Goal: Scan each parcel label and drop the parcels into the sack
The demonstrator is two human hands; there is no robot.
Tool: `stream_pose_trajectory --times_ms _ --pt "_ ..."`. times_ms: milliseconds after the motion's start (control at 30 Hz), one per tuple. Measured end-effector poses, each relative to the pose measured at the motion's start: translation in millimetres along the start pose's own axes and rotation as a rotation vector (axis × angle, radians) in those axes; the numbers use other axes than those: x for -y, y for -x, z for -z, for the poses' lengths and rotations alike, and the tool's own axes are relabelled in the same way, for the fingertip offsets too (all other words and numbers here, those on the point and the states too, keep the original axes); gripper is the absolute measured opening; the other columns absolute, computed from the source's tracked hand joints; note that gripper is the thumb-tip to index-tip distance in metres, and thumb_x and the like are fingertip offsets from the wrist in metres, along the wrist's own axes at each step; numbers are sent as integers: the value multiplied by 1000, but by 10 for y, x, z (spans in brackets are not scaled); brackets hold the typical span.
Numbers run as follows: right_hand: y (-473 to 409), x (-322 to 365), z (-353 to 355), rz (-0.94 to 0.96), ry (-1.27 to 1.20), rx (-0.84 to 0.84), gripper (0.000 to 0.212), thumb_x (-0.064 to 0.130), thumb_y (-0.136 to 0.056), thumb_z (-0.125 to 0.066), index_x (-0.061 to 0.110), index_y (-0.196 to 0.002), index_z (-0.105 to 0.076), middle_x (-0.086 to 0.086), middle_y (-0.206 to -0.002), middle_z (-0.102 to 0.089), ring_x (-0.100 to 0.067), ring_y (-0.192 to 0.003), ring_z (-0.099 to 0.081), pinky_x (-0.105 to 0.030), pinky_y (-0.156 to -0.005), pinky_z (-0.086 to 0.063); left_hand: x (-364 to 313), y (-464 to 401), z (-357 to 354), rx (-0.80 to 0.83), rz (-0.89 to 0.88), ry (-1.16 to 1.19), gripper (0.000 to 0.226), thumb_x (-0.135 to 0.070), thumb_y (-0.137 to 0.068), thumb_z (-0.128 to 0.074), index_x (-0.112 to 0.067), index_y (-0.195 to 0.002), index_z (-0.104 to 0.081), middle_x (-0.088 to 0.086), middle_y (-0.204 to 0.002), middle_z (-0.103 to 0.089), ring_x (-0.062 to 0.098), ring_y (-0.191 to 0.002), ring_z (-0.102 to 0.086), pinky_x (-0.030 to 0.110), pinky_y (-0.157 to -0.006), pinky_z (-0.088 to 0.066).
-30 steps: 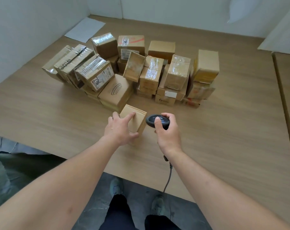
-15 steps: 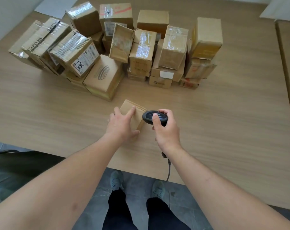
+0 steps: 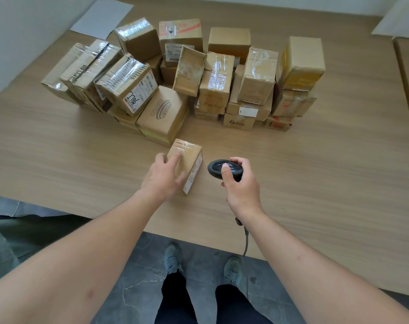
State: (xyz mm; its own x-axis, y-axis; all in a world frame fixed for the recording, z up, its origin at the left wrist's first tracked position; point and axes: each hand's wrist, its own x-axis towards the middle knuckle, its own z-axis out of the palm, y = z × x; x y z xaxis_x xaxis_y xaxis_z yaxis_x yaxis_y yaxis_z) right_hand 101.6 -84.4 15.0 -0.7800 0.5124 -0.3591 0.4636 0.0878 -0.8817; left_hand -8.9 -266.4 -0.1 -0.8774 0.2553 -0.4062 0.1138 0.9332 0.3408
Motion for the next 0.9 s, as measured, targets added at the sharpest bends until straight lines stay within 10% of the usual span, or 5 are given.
stream_pose_trajectory --times_ms 167,600,767,900 --pt "80 -50 3 0 12 -9 47 74 -80 -53 48 -118 -58 17 -106 -74 -16 -99 -76 -50 -92 -61 2 57 -66 -1 23 -144 99 -60 -80 -79 -48 -161 -23 10 -145 -29 32 -130 -40 43 -104 -46" --pt "130 -113 195 111 109 3 20 44 -103 -65 43 -123 -59 21 -102 -72 -1 -98 -68 -38 -91 -58 330 -33 4 146 -36 518 76 -38 -77 -85 -71 -135 -48 -9 -133 -63 18 -116 -65 46 -105 -54" --pt "147 -8 155 28 -50 -63 24 59 -91 -60 51 -114 -60 11 -105 -75 -14 -92 -74 -49 -81 -63 290 28 -7 196 -58 604 110 -27 -73 -87 -82 -142 -21 4 -136 -54 30 -111 -69 50 -99 -57" --pt "143 202 202 -34 -214 -89 17 39 -107 -59 35 -123 -61 -15 -109 -74 -17 -66 -63 -28 -51 -51 197 84 18 141 -65 643 124 -26 -70 -88 -84 -142 -5 10 -142 -45 36 -118 -64 58 -102 -54"
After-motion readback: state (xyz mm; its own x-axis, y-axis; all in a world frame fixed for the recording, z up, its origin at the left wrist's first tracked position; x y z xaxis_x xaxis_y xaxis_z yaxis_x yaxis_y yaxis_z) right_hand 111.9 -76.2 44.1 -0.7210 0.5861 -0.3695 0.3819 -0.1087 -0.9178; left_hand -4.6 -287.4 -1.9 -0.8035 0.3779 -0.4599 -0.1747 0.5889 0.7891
